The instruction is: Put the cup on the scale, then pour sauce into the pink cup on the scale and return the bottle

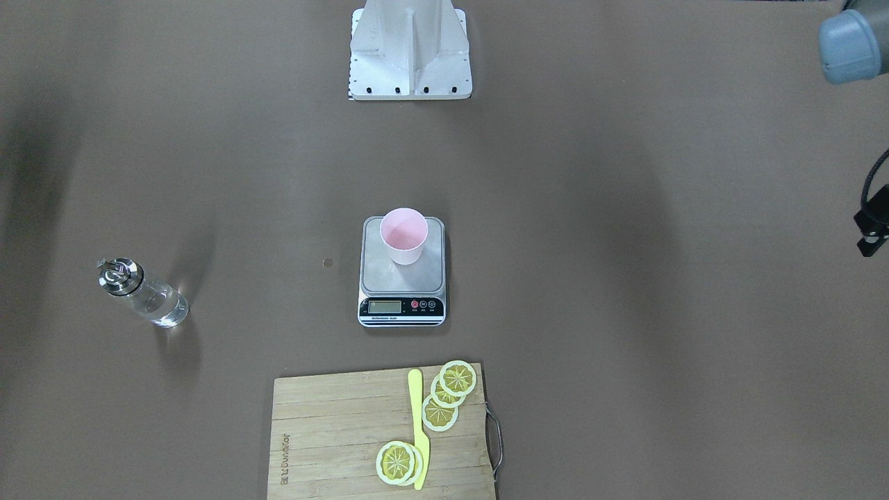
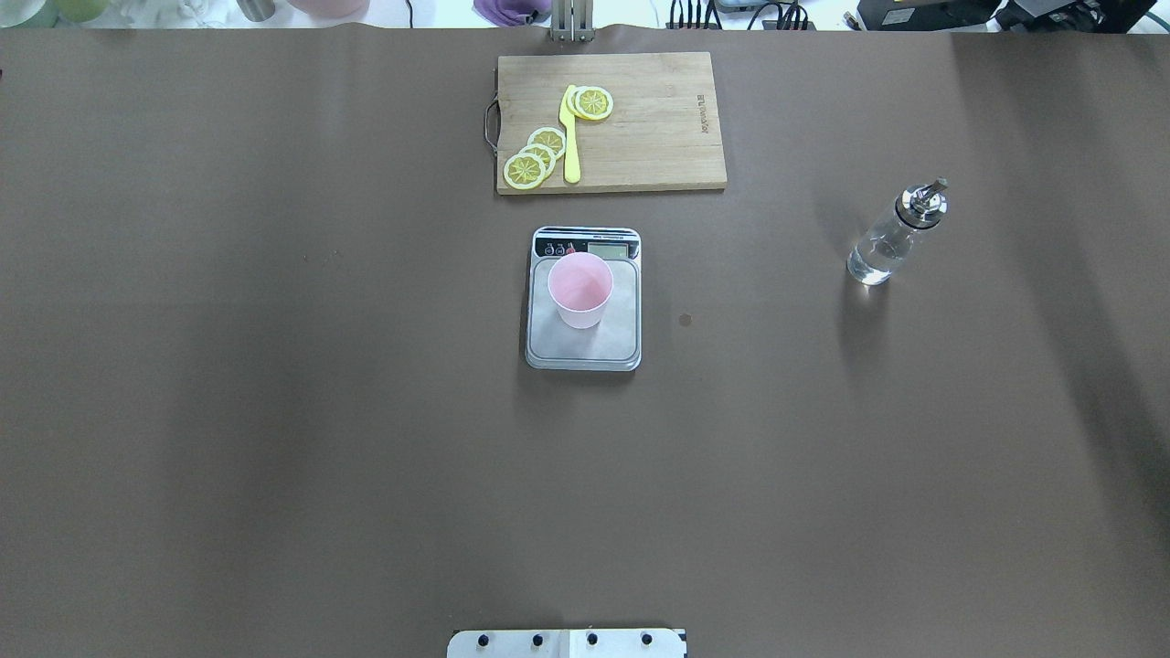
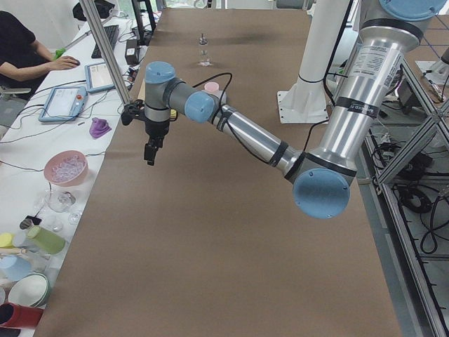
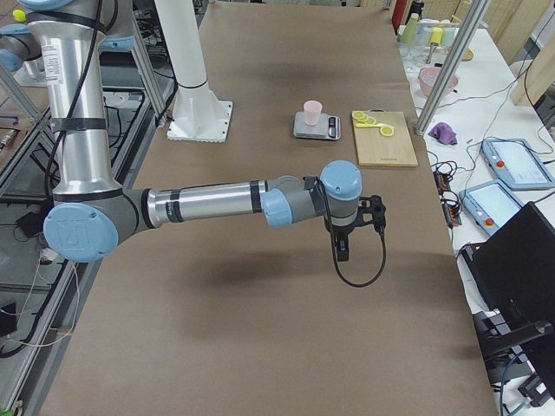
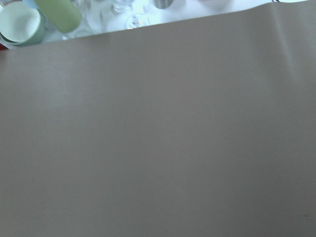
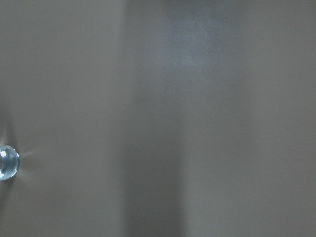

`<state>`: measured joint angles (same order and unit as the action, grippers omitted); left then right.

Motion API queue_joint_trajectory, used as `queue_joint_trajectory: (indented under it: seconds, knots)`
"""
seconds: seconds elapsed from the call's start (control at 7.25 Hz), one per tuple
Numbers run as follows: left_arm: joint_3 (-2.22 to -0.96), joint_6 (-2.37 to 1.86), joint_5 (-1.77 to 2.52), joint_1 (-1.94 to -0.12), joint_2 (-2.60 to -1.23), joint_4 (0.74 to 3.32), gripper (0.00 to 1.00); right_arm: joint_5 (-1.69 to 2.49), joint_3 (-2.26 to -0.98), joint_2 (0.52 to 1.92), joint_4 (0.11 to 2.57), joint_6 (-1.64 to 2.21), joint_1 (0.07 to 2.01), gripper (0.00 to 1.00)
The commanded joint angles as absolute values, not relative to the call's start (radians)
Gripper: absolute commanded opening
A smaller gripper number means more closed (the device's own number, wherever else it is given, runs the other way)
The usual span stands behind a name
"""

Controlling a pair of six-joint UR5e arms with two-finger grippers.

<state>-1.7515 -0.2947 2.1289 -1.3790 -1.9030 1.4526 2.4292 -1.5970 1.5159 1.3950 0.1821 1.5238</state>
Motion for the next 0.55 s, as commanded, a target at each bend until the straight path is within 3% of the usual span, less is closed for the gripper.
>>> queue_joint_trajectory:
  seconds: [0.0,0.41]
  knots:
    - [-1.636,-0.206,2.222,-1.487,-1.888,1.42,0.98,2.335,-1.571,1.557,1.397,0.1,1.525,1.0]
    - [-1.56,-0.071,2.379,-1.6,-1.792,1.425,0.98,2.275,-1.708,1.513,1.72,0.081,1.502,1.0]
